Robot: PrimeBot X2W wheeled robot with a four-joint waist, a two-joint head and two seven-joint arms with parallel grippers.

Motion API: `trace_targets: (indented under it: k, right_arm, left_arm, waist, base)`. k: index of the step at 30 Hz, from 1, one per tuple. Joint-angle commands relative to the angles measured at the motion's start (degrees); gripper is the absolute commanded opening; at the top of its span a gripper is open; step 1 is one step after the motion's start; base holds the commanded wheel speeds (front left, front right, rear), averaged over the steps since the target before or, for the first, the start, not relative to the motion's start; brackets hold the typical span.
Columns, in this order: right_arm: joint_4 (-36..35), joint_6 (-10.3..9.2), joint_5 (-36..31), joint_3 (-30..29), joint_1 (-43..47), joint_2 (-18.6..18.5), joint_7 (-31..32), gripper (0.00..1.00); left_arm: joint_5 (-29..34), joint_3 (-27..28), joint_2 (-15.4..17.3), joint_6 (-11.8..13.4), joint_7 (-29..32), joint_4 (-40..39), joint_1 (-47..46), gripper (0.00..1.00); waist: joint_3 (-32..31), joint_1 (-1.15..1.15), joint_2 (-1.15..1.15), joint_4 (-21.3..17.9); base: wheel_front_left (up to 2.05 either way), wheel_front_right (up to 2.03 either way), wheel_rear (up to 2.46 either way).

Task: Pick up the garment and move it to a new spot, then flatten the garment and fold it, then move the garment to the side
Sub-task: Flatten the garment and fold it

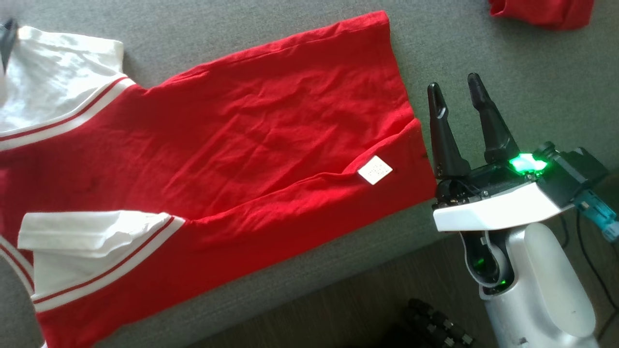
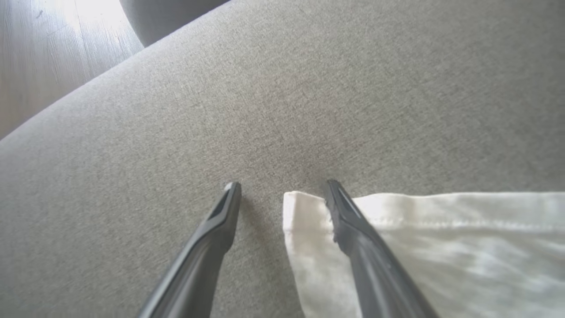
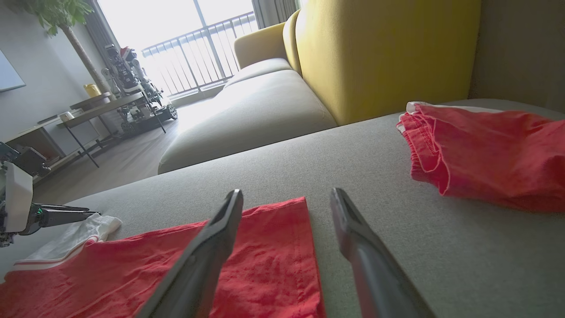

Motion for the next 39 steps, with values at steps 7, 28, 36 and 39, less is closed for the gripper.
trace_targets:
  k: [7, 28, 36, 39]
  right_arm:
    - [-0.4, -0.01, -1.0, 0.8, -0.1, 0.2, -0.4, 1.0]
    - [2.7, -0.01, -2.4, -1.0, -0.9, 0.2, -0.4, 1.0]
    - [13.0, -0.01, -9.6, -0.9, -8.3, 0.2, 0.0, 1.0]
    - [17.3, -0.01, -10.6, -1.5, -13.1, 0.2, 2.3, 1.0]
  left_arm:
    - [-3.1, -2.4, 3.1, 0.0, 0.0, 0.2, -0.3, 1.0]
    - [-7.3, -6.0, 1.8, 0.0, -10.7, -0.2, -2.3, 0.0]
    - [-7.7, -5.1, -2.2, 1.6, -22.1, -4.5, 1.5, 0.0]
    - [-8.2, -4.9, -3.8, 2.6, -25.1, -6.5, 3.9, 0.0]
  waist:
    - [-2.1, 0.0, 0.0, 1.3]
    - [-4.6, 0.0, 0.0, 4.1]
    - [-7.9, 0.0, 0.0, 9.4]
    - [-8.9, 0.0, 0.0, 11.6]
  base:
    - [0.0, 0.0, 0.0]
    - [0.0, 0.0, 0.0]
    - [0.0, 0.0, 0.0]
    - [0.0, 0.0, 0.0]
